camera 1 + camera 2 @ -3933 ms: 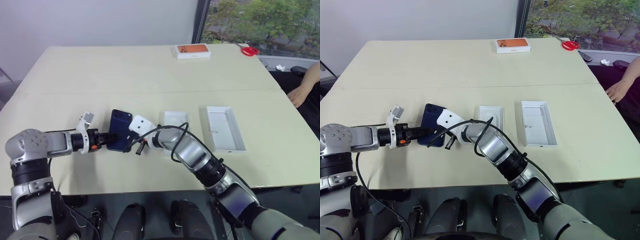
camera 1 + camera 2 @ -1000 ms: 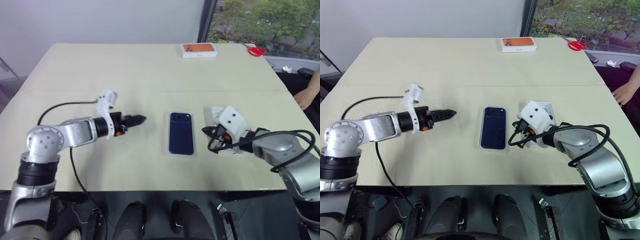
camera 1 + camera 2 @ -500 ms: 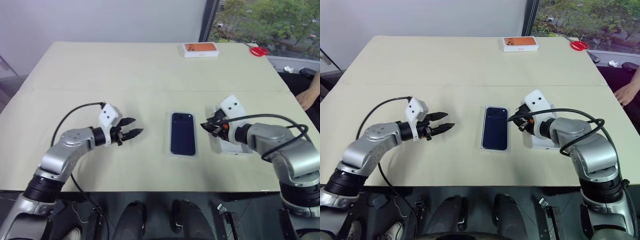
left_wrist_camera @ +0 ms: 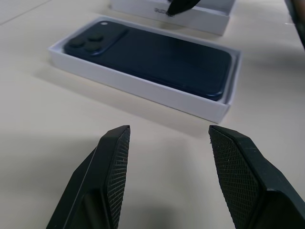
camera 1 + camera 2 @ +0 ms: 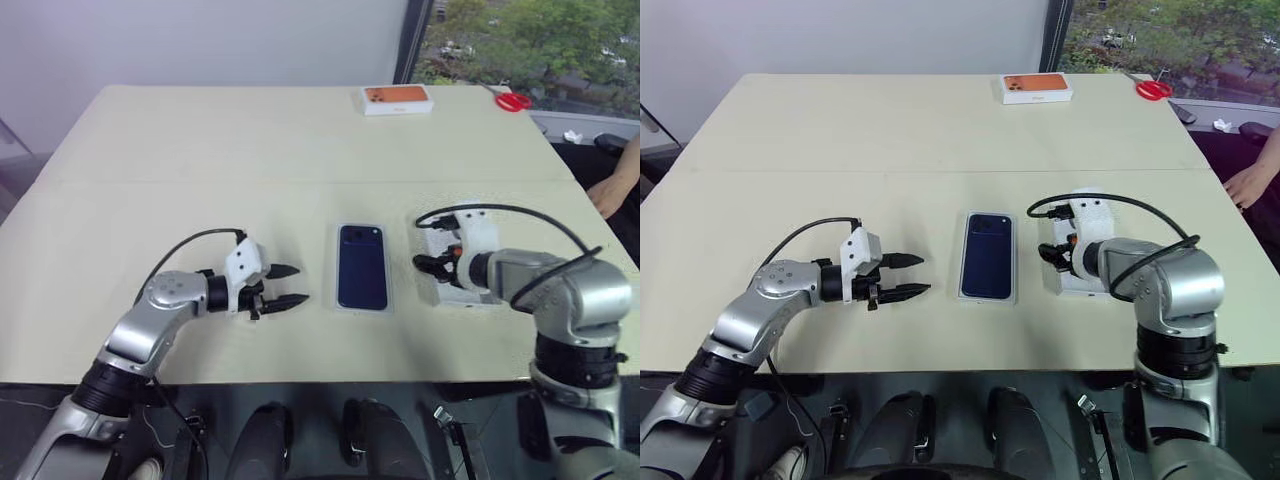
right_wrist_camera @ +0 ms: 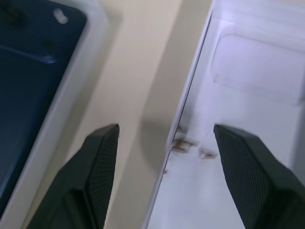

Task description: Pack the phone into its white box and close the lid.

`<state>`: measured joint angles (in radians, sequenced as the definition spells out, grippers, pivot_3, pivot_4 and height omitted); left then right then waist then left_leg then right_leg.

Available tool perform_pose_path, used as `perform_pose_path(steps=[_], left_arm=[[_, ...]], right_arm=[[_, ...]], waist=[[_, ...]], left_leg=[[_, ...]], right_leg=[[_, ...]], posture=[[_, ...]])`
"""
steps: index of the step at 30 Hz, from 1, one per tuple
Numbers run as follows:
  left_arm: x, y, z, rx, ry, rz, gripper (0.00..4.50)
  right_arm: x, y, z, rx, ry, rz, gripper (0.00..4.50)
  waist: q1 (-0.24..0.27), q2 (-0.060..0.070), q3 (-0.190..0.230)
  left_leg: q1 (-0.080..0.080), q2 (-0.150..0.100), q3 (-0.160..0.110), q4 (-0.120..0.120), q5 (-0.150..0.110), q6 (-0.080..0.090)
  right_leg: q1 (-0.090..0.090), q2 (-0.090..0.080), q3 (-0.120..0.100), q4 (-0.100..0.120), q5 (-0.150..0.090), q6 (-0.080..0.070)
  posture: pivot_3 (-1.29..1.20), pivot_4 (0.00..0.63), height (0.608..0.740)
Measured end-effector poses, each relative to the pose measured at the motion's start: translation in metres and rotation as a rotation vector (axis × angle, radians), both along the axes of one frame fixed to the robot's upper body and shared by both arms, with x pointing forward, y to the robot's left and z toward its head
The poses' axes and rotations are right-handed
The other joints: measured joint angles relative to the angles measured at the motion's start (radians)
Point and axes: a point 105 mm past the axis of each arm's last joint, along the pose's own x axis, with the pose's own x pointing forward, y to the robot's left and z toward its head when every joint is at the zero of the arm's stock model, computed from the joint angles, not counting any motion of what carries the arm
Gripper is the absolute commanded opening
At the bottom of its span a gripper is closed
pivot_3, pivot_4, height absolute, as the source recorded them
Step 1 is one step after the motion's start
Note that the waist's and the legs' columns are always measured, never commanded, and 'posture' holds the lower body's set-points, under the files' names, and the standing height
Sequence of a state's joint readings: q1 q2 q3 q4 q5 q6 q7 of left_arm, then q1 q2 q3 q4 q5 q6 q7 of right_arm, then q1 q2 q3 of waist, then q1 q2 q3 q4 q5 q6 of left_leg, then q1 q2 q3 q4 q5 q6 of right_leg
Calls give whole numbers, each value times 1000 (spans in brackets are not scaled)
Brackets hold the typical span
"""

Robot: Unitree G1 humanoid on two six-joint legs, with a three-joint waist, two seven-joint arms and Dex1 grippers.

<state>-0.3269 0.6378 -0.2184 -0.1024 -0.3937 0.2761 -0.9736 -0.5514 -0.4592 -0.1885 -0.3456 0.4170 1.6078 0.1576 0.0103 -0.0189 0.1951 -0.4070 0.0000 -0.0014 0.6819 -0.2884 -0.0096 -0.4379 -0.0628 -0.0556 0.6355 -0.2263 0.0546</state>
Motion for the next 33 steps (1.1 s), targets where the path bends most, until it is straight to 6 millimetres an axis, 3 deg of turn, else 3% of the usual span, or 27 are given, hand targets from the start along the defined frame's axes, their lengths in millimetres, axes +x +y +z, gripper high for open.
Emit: perform_pose_path(steps=[2,5,10,15,18,21,23,27,33], left_arm=[[0,-1,-1,4,-4,-6,2786],[-1,-2,-1,4,-7,-5,2786],[-1,1,-5,16,-3,8,2786],[1,7,-6,16,-8,43,2786],[10,19,-4,15,-29,116,2786],[29,42,-2,16,-42,247,2786],[37,55,0,18,-56,306,2786],[49,64,2,35,-84,348,2786],[54,67,6,30,-110,362,2786]], right_arm=[[2,-4,-2,-13,10,-31,3291],[7,-6,-2,-8,18,-69,2493],[7,-3,-2,8,25,-64,62],[12,2,6,16,8,-58,62],[17,12,31,90,-69,-12,62],[11,50,76,297,-220,185,62],[-3,86,94,463,-267,359,62],[-27,144,97,827,-207,508,62],[-33,168,92,1125,1,318,62]], waist=[[1,0,0],[0,0,0],[-2,0,0],[-5,0,0],[-7,1,0],[-9,1,0],[-9,1,0],[-19,1,0],[-28,1,0]], left_leg=[[0,0,0,0,0,0],[0,0,0,0,0,0],[0,0,0,0,0,0],[1,0,0,1,0,1],[0,0,0,1,0,1],[2,1,-1,1,0,1],[2,3,-2,0,0,1],[2,5,-1,0,0,1],[1,1,3,1,0,1]], right_leg=[[0,0,0,0,0,0],[0,0,0,0,0,0],[0,0,0,1,0,1],[0,0,0,2,0,1],[-2,0,0,4,0,1],[-3,2,0,9,0,1],[-2,3,-1,10,0,1],[-4,2,-1,12,1,0],[-4,-1,2,10,0,0]], posture=[[0,150,740],[0,150,740],[0,150,740],[0,150,740],[0,150,740],[0,150,740],[0,150,740],[0,150,740],[0,150,740]])
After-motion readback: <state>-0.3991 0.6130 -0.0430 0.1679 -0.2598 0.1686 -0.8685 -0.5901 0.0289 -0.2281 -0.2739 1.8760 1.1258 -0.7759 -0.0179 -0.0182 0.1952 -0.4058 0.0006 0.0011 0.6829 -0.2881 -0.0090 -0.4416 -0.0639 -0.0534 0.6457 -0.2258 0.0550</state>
